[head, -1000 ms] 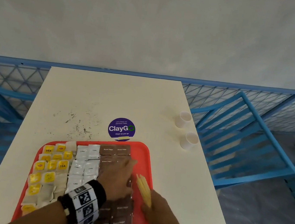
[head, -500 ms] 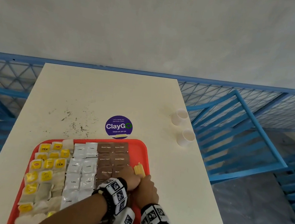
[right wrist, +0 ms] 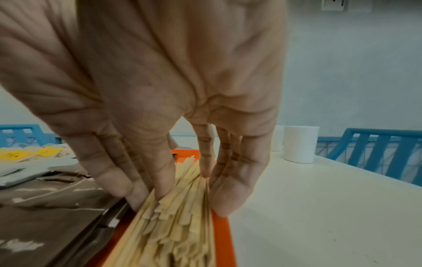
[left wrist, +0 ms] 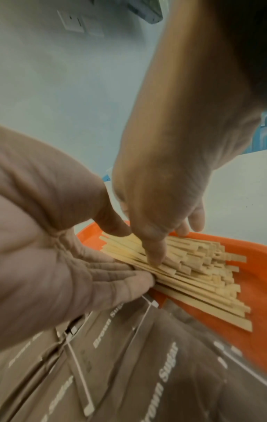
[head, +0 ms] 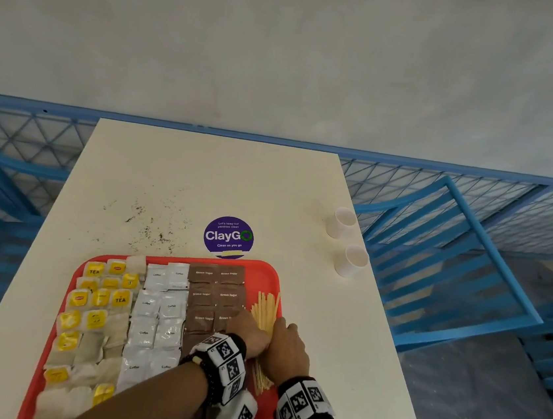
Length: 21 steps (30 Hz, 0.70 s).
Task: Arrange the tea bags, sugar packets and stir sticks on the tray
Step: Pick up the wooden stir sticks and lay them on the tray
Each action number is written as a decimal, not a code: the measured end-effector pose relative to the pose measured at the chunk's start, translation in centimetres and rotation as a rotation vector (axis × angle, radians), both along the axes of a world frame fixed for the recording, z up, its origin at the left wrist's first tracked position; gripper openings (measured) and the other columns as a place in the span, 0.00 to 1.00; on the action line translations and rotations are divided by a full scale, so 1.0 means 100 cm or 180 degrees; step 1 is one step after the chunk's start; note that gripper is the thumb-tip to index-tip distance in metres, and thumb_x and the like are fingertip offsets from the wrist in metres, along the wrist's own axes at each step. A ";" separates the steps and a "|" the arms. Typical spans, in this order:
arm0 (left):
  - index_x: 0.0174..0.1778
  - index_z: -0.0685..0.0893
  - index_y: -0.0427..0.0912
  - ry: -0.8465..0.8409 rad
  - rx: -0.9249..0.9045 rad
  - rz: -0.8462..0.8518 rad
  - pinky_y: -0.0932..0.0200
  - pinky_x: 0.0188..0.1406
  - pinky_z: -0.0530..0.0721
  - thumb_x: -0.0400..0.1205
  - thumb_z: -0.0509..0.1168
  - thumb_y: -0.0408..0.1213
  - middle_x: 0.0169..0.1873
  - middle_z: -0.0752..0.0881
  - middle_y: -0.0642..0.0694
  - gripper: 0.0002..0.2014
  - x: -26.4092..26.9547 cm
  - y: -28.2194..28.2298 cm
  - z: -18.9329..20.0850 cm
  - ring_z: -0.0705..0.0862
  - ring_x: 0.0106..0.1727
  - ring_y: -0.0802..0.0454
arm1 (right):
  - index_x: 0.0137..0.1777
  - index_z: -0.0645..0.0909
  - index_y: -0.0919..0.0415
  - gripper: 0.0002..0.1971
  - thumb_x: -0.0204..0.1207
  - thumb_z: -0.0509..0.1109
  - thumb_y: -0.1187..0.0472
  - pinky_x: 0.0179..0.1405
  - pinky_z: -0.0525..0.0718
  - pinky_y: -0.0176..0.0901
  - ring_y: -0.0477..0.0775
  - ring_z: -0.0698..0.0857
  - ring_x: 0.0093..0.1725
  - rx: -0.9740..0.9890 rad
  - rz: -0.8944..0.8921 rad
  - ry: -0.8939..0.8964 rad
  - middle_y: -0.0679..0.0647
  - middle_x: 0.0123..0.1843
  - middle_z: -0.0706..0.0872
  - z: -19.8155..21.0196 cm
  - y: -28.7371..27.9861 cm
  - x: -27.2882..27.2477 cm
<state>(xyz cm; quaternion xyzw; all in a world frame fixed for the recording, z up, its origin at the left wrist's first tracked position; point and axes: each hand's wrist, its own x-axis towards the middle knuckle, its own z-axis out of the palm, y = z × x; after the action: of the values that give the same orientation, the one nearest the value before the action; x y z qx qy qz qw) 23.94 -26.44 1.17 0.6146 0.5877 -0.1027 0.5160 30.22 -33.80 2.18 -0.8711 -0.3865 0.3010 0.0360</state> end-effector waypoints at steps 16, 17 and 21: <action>0.68 0.77 0.35 -0.0031 0.0165 -0.0171 0.49 0.57 0.88 0.81 0.64 0.31 0.63 0.83 0.37 0.19 -0.009 0.000 0.002 0.86 0.61 0.38 | 0.69 0.70 0.63 0.16 0.83 0.59 0.64 0.64 0.80 0.52 0.64 0.79 0.69 -0.0308 0.0251 -0.0029 0.62 0.69 0.76 0.000 0.006 0.010; 0.66 0.78 0.34 -0.0031 0.0163 -0.0181 0.48 0.56 0.89 0.81 0.64 0.31 0.62 0.84 0.36 0.17 -0.010 0.000 0.002 0.86 0.59 0.38 | 0.69 0.71 0.63 0.16 0.83 0.59 0.64 0.63 0.80 0.52 0.64 0.79 0.68 -0.0323 0.0247 -0.0056 0.62 0.69 0.77 0.001 0.006 0.011; 0.63 0.80 0.32 -0.0105 0.0222 -0.0310 0.48 0.58 0.87 0.83 0.62 0.29 0.61 0.85 0.34 0.13 -0.010 -0.001 0.005 0.86 0.61 0.36 | 0.67 0.74 0.62 0.15 0.81 0.61 0.64 0.63 0.81 0.52 0.64 0.80 0.67 -0.0056 0.0310 -0.0149 0.61 0.68 0.78 0.007 0.025 0.017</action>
<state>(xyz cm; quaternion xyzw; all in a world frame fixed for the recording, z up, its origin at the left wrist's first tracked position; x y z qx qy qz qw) 22.93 -26.59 1.67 0.6617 0.5518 -0.0971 0.4983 31.92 -31.28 2.89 -0.8583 -0.4264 0.2854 0.0046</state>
